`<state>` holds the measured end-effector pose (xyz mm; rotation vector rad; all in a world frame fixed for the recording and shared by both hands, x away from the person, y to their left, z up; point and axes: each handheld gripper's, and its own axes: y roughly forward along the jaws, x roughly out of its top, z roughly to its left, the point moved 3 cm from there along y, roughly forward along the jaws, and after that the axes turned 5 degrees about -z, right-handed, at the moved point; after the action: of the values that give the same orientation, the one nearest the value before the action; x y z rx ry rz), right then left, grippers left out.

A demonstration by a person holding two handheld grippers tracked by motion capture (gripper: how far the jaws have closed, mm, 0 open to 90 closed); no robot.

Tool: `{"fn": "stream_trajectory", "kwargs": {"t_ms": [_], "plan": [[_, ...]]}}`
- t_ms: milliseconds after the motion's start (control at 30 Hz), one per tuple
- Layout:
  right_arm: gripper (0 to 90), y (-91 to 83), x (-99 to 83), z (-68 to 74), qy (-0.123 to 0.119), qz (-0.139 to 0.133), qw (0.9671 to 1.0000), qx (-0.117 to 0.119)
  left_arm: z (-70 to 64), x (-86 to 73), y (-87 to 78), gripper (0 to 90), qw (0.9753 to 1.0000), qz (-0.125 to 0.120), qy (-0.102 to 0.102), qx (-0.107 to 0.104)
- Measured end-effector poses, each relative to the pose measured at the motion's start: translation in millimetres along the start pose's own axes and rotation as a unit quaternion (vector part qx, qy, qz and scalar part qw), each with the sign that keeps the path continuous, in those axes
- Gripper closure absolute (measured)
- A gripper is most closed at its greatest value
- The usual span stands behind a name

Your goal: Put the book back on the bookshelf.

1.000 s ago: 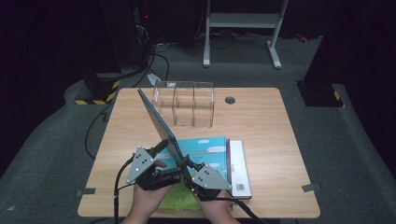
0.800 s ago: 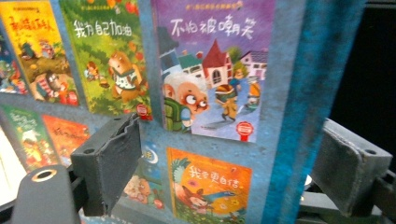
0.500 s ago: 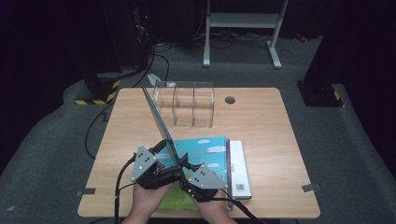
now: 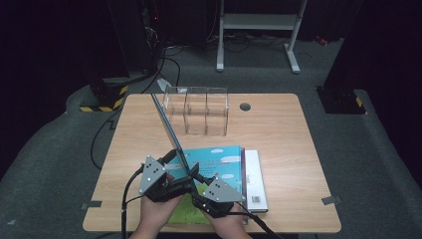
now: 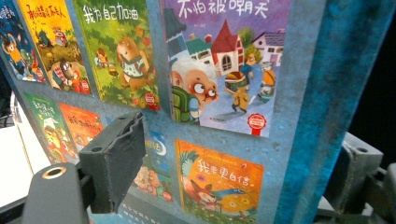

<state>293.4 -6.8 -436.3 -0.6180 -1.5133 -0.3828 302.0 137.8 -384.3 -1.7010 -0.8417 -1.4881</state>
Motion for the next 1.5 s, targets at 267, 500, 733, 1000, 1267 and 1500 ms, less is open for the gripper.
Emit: {"fn": "stream_trajectory", "kwargs": {"t_ms": [267,500,733,1000,1267,1500], "plan": [[57.7,-21.4,0.8,0.1,0.016,-0.006,0.9997,0.016,0.5,0.3,-0.9,18.4,1.0000,0.001,0.003,0.002],[57.5,-39.6,4.9,-9.2,0.020,-0.017,0.9996,0.003,1.5,0.4,-1.7,18.6,1.0000,0.002,0.007,0.006],[57.6,-63.1,3.2,-43.3,0.001,-0.011,0.9984,-0.056,1.9,0.4,-5.0,21.2,0.9998,0.003,0.014,0.011],[58.1,-87.3,-25.7,-100.1,0.018,0.020,0.9905,-0.135,4.0,-0.2,-11.3,28.3,0.9995,0.006,0.026,0.016],[58.5,-88.2,-37.3,-101.2,0.037,0.027,0.9910,-0.126,7.2,-1.1,-20.5,33.5,0.9988,0.006,0.036,0.033],[58.8,-87.4,-38.9,-103.7,0.040,0.027,0.9910,-0.125,11.9,-2.8,-27.0,41.2,0.9980,0.006,0.046,0.041]]}}
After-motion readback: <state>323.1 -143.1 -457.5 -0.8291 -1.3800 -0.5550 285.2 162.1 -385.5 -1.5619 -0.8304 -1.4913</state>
